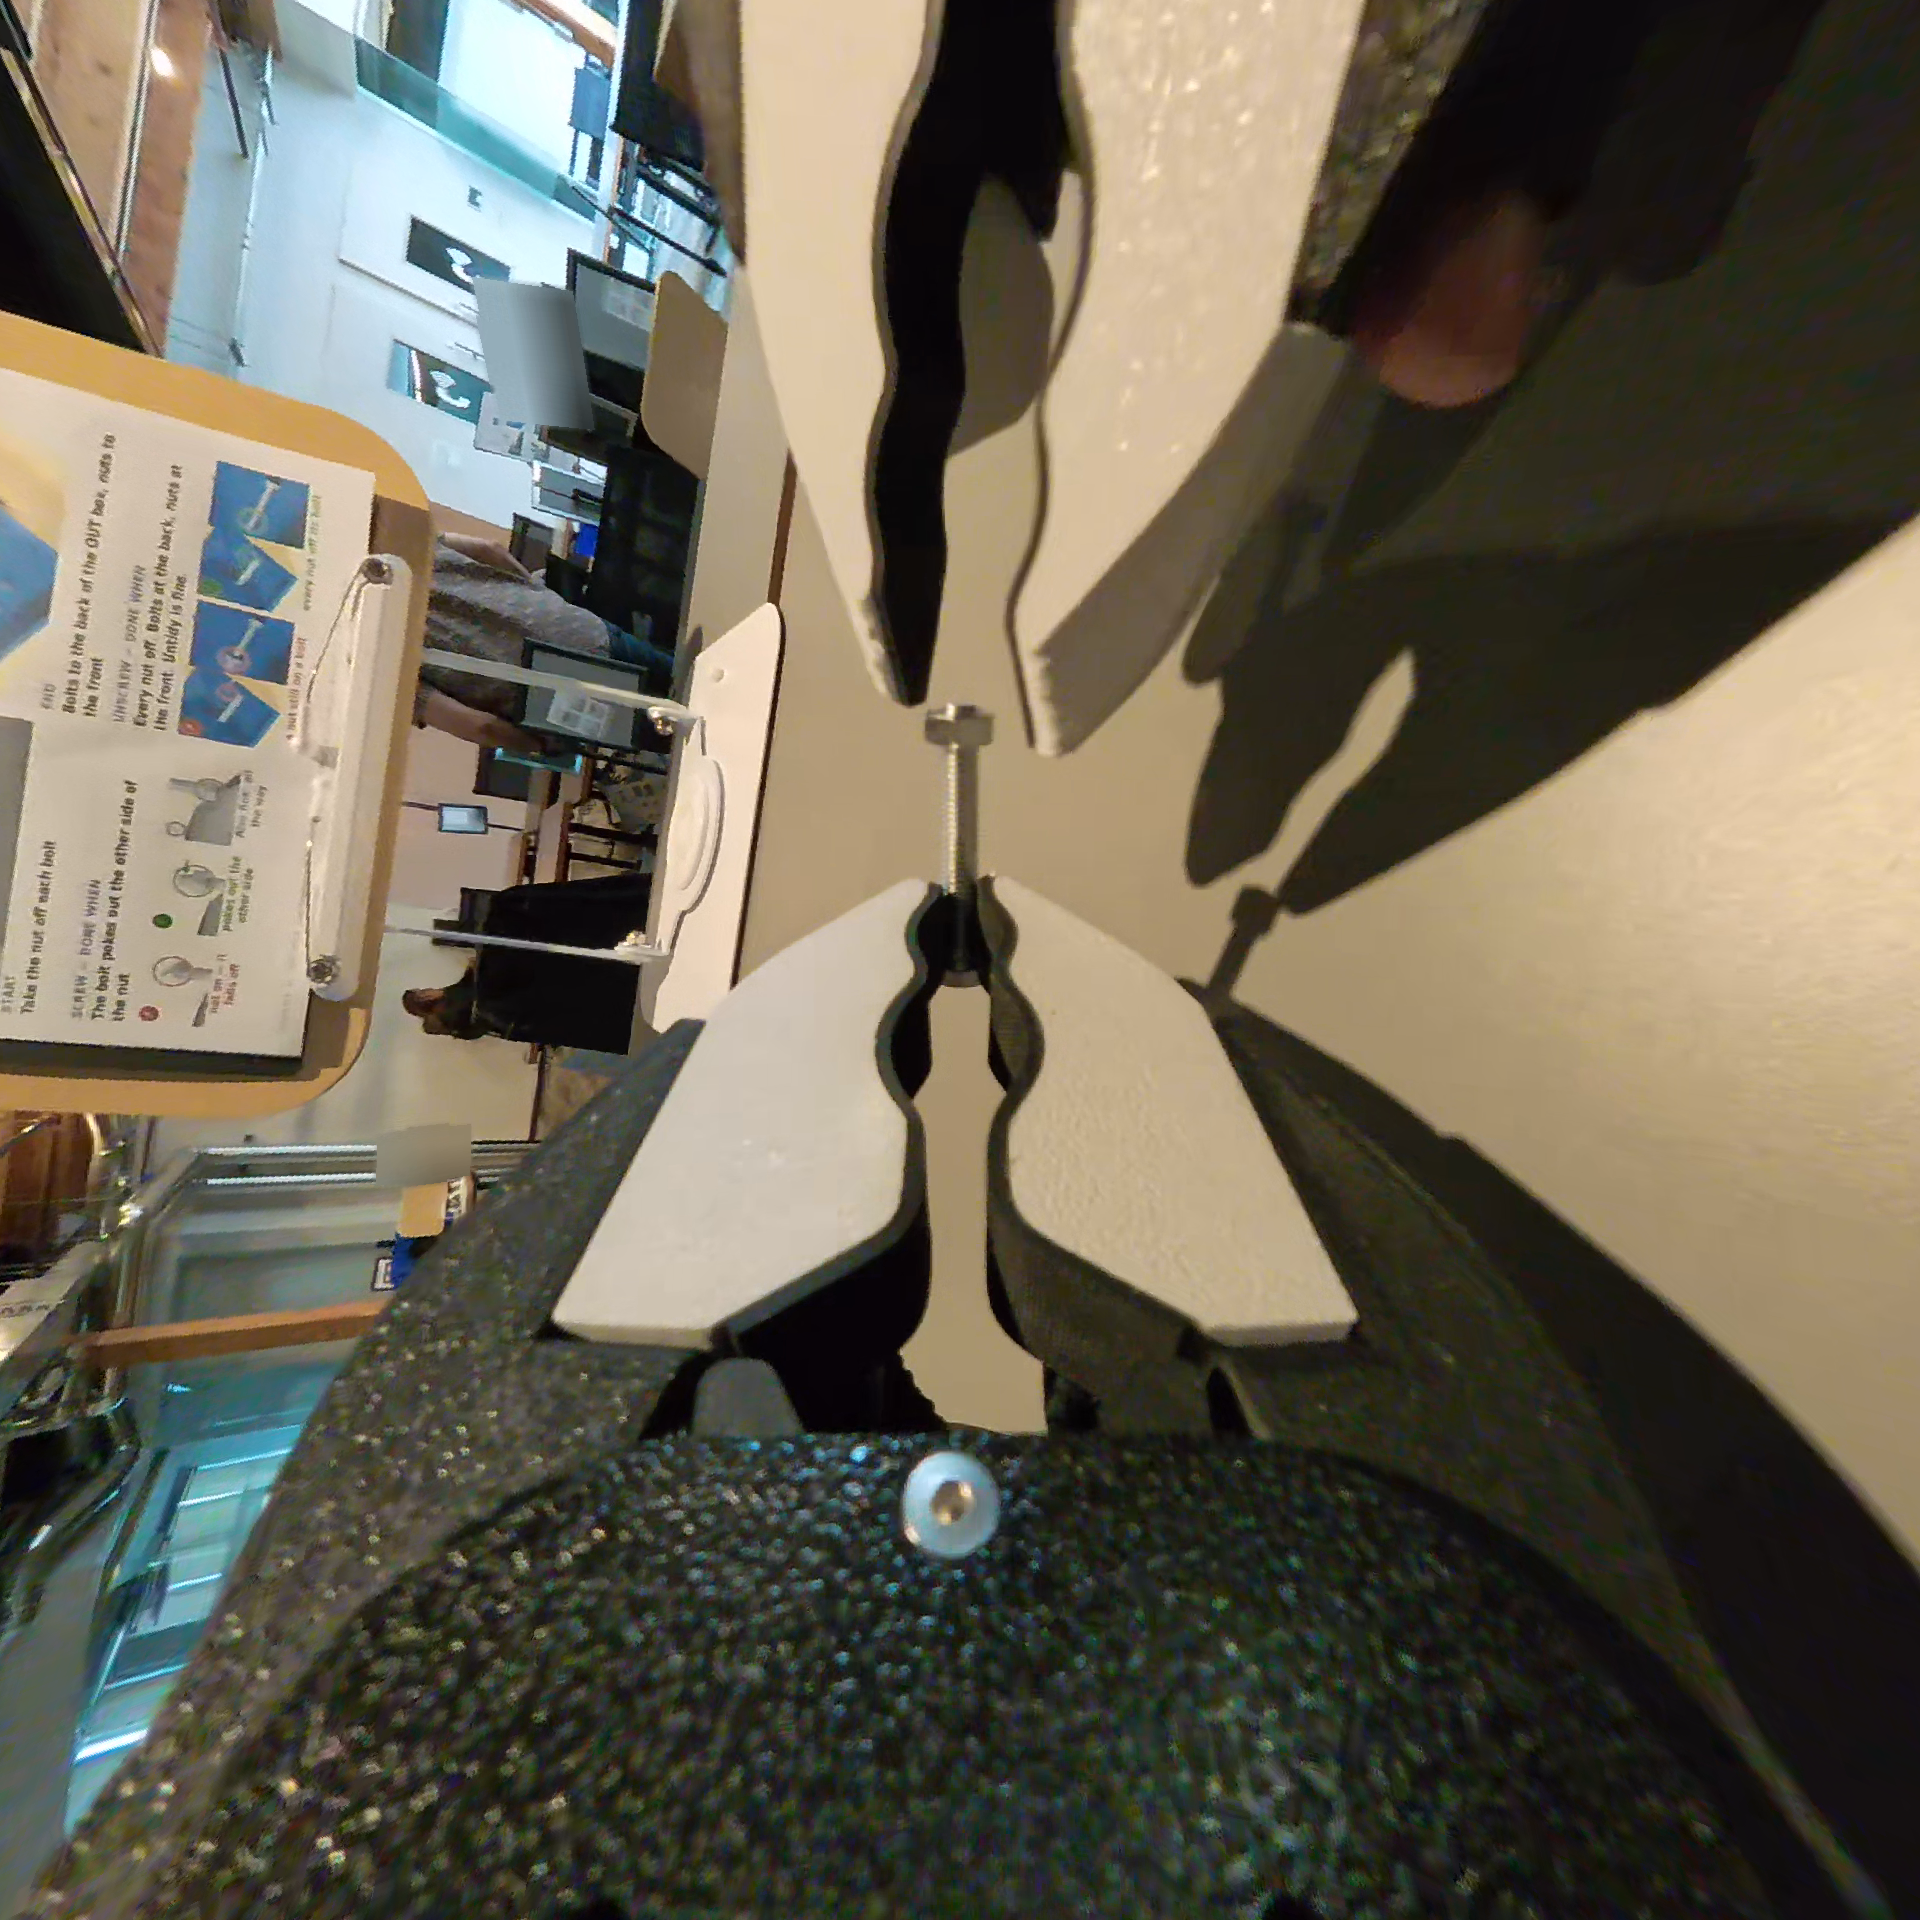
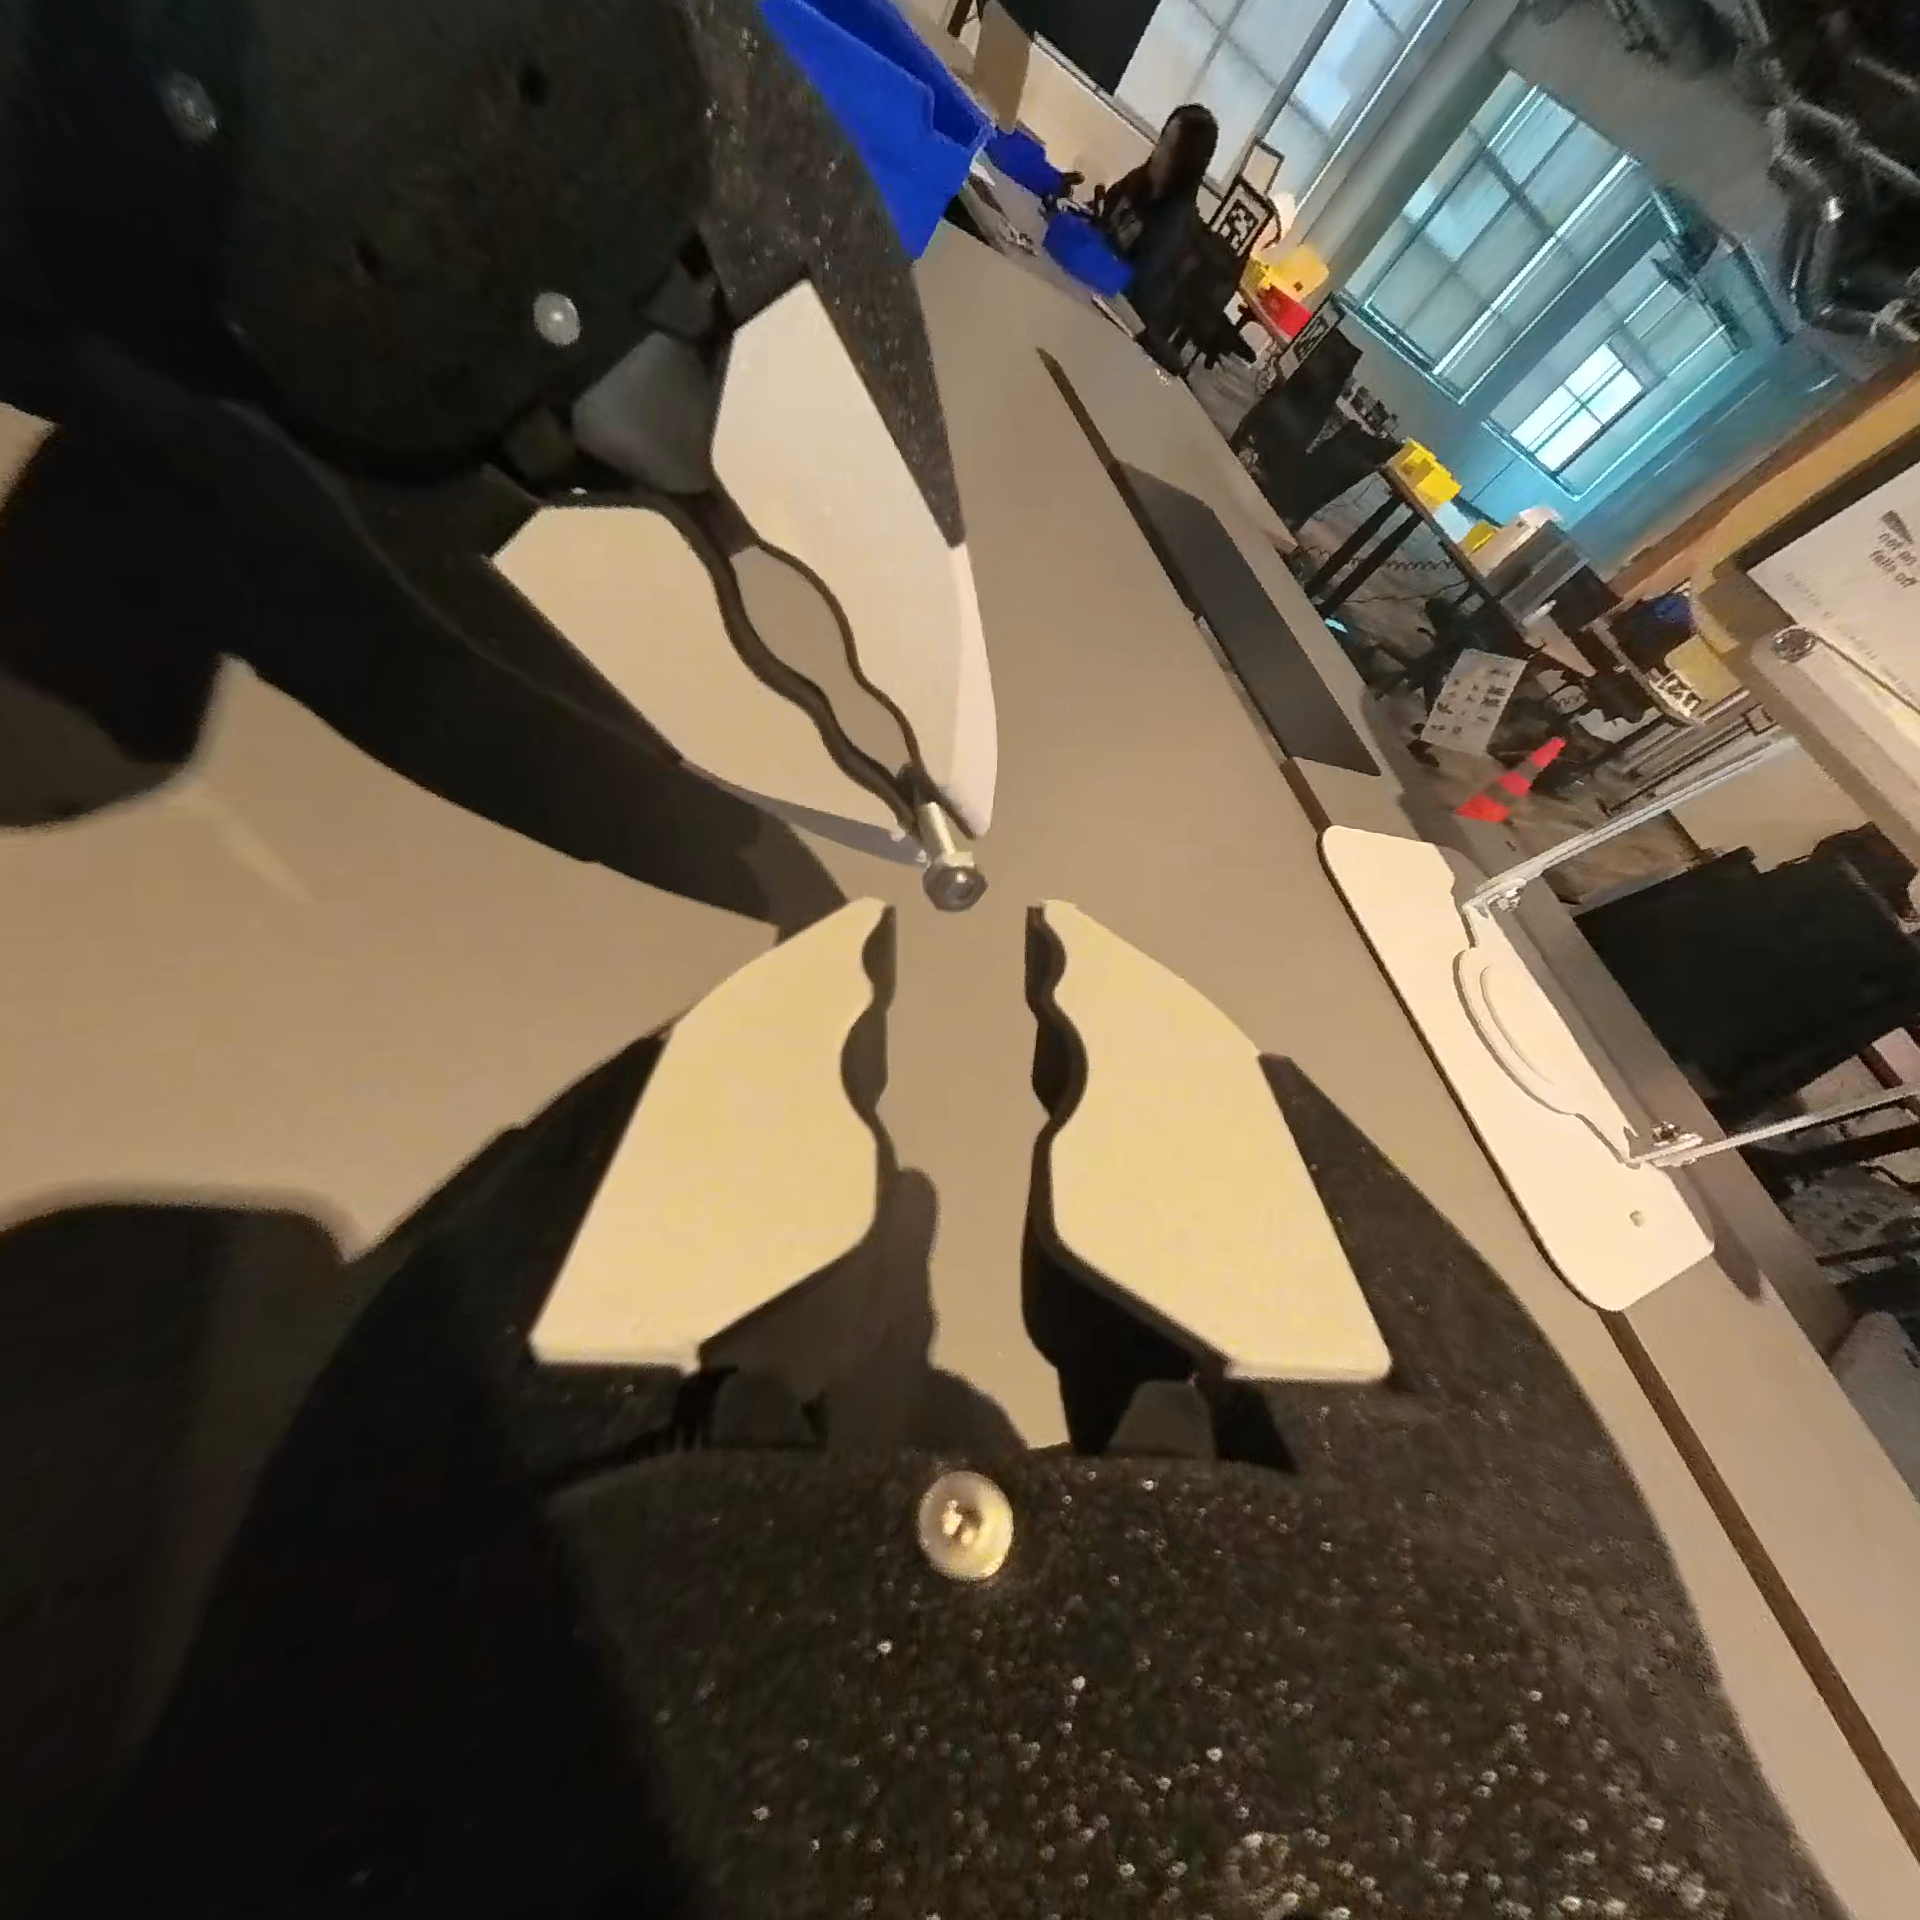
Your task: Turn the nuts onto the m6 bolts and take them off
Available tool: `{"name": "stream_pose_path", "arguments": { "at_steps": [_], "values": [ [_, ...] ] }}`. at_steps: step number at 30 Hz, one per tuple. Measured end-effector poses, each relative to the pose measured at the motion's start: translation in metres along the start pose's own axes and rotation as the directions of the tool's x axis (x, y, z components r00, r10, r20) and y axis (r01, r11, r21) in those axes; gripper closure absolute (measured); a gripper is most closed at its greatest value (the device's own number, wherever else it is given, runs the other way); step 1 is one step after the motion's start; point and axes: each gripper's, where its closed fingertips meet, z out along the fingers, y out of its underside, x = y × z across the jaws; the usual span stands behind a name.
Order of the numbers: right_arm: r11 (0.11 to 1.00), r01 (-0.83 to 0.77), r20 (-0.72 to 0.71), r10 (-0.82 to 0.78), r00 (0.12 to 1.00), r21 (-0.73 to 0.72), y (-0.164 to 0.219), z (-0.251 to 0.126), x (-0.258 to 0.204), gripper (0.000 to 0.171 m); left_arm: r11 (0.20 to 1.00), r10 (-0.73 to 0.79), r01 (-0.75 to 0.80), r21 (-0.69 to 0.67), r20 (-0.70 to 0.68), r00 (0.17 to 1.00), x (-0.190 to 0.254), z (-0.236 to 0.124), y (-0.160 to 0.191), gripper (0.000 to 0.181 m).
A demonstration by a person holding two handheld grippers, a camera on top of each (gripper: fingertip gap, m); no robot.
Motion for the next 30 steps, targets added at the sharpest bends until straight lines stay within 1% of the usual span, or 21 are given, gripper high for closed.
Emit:
{"name": "stream_pose_path", "arguments": {
  "at_steps": [3, 5, 6, 7, 8, 9, 10, 11, 12, 13, 14, 16, 18, 20, 21, 23, 26, 30],
  "values": [
    [1.0, 0.005, 0.016, -0.005, 1.0, -0.002, -0.001, 0.0, -0.003, 0.158, 1.0, 0.013, -0.013, -0.003, -0.01, 1.0, 0.004, 0.001, -0.001, 0.175],
    [1.0, 0.003, 0.011, -0.003, 1.0, -0.03, 0.001, 0.002, -0.004, 0.16, 1.0, 0.026, -0.026, -0.013, -0.008, 1.0, 0.004, 0.002, 0.001, 0.175],
    [0.999, -0.021, 0.011, 0.022, 1.0, -0.05, 0.002, 0.003, -0.004, 0.161, 0.999, 0.033, -0.033, -0.02, -0.005, 0.999, 0.004, 0.002, 0.002, 0.175],
    [0.995, -0.077, 0.018, 0.079, 0.997, -0.066, 0.003, 0.004, -0.004, 0.161, 0.999, 0.047, -0.047, -0.028, 0.002, 0.999, 0.003, 0.002, 0.003, 0.176],
    [0.982, -0.171, 0.033, 0.174, 0.984, -0.08, 0.003, 0.005, -0.005, 0.161, 0.997, 0.065, -0.065, -0.039, 0.01, 0.998, 0.003, 0.002, 0.004, 0.176],
    [0.95, -0.298, 0.056, 0.304, 0.951, -0.093, 0.003, 0.006, -0.006, 0.161, 0.995, 0.085, -0.084, -0.05, 0.016, 0.996, 0.002, 0.002, 0.005, 0.176],
    [0.891, -0.442, 0.087, 0.451, 0.888, -0.103, 0.004, 0.007, -0.007, 0.161, 0.993, 0.101, -0.099, -0.057, 0.021, 0.995, 0.002, 0.002, 0.006, 0.176],
    [0.808, -0.579, 0.124, 0.589, 0.799, -0.109, 0.003, 0.006, -0.008, 0.161, 0.992, 0.11, -0.109, -0.06, 0.022, 0.994, 0.002, 0.002, 0.006, 0.176],
    [0.723, -0.682, 0.161, 0.69, 0.705, -0.111, 0.003, 0.006, -0.009, 0.161, 0.992, 0.112, -0.111, -0.058, 0.022, 0.993, 0.003, 0.002, 0.005, 0.176],
    [0.668, -0.736, 0.193, 0.74, 0.644, -0.111, 0.002, 0.004, -0.008, 0.161, 0.994, 0.104, -0.102, -0.049, 0.023, 0.994, 0.003, 0.002, 0.004, 0.176],
    [0.658, -0.745, 0.213, 0.747, 0.629, -0.106, 0.001, 0.003, -0.007, 0.161, 0.996, 0.087, -0.086, -0.039, 0.023, 0.996, 0.002, 0.002, 0.002, 0.176],
    [0.706, -0.704, 0.224, 0.701, 0.677, -0.079, -0.002, 0.0, -0.007, 0.161, 0.998, 0.063, -0.063, -0.023, 0.02, 0.998, 0.002, 0.001, 0.0, 0.176],
    [0.797, -0.603, 0.218, 0.596, 0.773, -0.04, -0.006, -0.001, -0.009, 0.154, 1.0, 0.029, -0.028, -0.007, 0.011, 1.0, 0.001, 0.0, -0.001, 0.176],
    [0.893, -0.449, 0.169, 0.444, 0.88, -0.009, -0.007, -0.002, -0.008, 0.143, 1.0, 0.003, -0.003, -0.005, 0.001, 1.0, 0.0, -0.001, 0.001, 0.175],
    [0.934, -0.357, 0.139, 0.353, 0.925, -0.002, -0.006, -0.002, -0.009, 0.142, 1.0, -0.007, 0.007, -0.005, -0.002, 1.0, -0.001, -0.001, 0.002, 0.175],
    [0.985, -0.17, 0.077, 0.17, 0.982, -0.011, -0.004, -0.001, -0.01, 0.139, 1.0, -0.024, 0.024, -0.001, -0.012, 1.0, -0.001, -0.001, 0.003, 0.175],
    [0.998, 0.037, 0.008, -0.037, 0.999, -0.043, 0.0, 0.001, -0.011, 0.138, 1.0, -0.029, 0.029, 0.006, -0.039, 0.999, 0.003, -0.002, 0.002, 0.175],
    [0.987, 0.155, -0.035, -0.157, 0.987, -0.043, -0.002, 0.001, -0.011, 0.139, 1.0, -0.016, 0.017, 0.011, -0.089, 0.996, 0.012, -0.001, 0.001, 0.175]
  ]
}}
